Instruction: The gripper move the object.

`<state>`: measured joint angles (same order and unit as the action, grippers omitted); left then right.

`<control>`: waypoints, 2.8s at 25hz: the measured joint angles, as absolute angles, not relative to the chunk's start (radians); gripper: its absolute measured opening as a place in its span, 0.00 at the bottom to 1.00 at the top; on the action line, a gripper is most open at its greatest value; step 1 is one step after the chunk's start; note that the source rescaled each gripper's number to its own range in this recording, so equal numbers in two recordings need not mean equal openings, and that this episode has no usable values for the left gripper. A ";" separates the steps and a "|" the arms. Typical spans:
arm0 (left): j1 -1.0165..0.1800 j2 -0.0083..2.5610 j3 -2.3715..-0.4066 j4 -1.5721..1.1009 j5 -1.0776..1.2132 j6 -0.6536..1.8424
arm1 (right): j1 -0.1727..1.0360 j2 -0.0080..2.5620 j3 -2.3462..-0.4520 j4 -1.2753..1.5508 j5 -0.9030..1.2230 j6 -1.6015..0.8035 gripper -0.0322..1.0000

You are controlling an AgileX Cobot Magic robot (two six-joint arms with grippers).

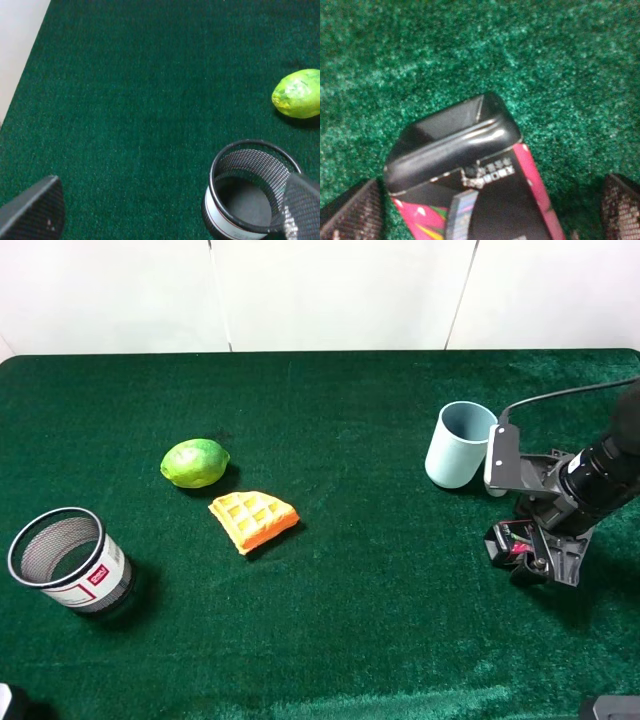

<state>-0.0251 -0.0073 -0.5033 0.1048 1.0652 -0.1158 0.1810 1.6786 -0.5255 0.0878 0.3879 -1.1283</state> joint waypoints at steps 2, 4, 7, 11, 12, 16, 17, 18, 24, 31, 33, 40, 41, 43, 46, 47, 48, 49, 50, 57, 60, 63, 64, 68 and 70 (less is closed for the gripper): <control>-0.025 -0.007 -0.503 0.105 1.065 -0.116 | 0.181 1.686 -0.525 0.088 0.388 -1.128 0.86; -0.025 -0.007 -0.503 0.105 1.065 -0.116 | 0.181 1.687 -0.525 0.088 0.388 -1.128 0.70; -0.025 -0.007 -0.503 0.105 1.065 -0.116 | 0.181 1.689 -0.525 0.088 0.386 -1.128 0.39; -0.025 -0.007 -0.503 0.105 1.065 -0.116 | 0.181 1.689 -0.525 0.088 0.385 -1.128 0.06; -0.025 -0.007 -0.503 0.105 1.065 -0.116 | 0.181 1.689 -0.525 0.088 0.385 -1.128 0.06; -0.025 -0.007 -0.503 0.105 1.065 -0.116 | 0.181 1.689 -0.525 0.088 0.386 -1.128 0.06; -0.025 -0.007 -0.503 0.105 1.065 -0.116 | 0.181 1.689 -0.528 0.088 0.392 -1.128 0.05; -0.025 -0.007 -0.503 0.105 1.065 -0.116 | 0.181 1.689 -0.536 0.088 0.402 -1.128 0.05; -0.025 -0.007 -0.503 0.105 1.065 -0.116 | 0.181 1.689 -0.639 0.088 0.569 -1.090 0.05; -0.025 -0.007 -0.503 0.105 1.065 -0.116 | 0.181 1.681 -0.803 0.086 0.822 -1.022 0.04; -0.025 -0.007 -0.503 0.105 1.065 -0.116 | 0.181 1.661 -0.840 0.080 0.864 -1.015 0.03; -0.025 -0.007 -0.503 0.105 1.065 -0.116 | 0.181 1.568 -0.962 0.050 1.002 -0.988 0.03; -0.025 -0.007 -0.503 0.105 1.065 -0.116 | 0.181 1.565 -0.984 0.048 1.031 -0.974 0.03; -0.025 -0.007 -0.503 0.105 1.065 -0.116 | 0.181 1.562 -1.043 0.044 1.082 -0.944 0.03; -0.025 -0.007 -0.503 0.105 1.065 -0.116 | 0.192 1.562 -1.126 0.037 1.138 -0.912 0.03; -0.025 -0.007 -0.503 0.105 1.065 -0.116 | 0.199 1.562 -1.155 0.036 1.151 -0.909 0.03; -0.025 -0.007 -0.503 0.105 1.065 -0.116 | 0.210 1.562 -1.177 0.036 1.160 -0.906 0.03; -0.025 -0.007 -0.503 0.105 1.065 -0.116 | 0.220 1.562 -1.203 0.034 1.164 -0.901 0.03; -0.025 -0.007 -0.503 0.105 1.065 -0.116 | 0.234 1.562 -1.227 0.033 1.166 -0.896 0.03; -0.025 -0.007 -0.503 0.105 1.065 -0.116 | 0.346 1.624 -1.380 0.026 1.169 -0.837 0.03; -0.025 -0.007 -0.503 0.105 1.065 -0.116 | 0.394 1.688 -1.447 0.026 1.169 -0.833 0.03; -0.025 -0.007 -0.503 0.105 1.065 -0.116 | 0.441 1.761 -1.519 0.025 1.170 -0.816 0.03; -0.025 -0.007 -0.503 0.105 1.065 -0.116 | 0.457 1.788 -1.547 0.025 1.170 -0.806 0.03; -0.025 -0.007 -0.503 0.105 1.065 -0.116 | 0.511 1.895 -1.656 0.025 1.173 -0.784 0.03; -0.025 -0.007 -0.503 0.105 1.065 -0.116 | 0.523 1.942 -1.703 0.032 1.183 -0.780 0.03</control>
<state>-0.0251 -0.0073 -0.5033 0.1048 1.0652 -0.1158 0.5232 1.9422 -1.7028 0.0321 1.1829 -0.7802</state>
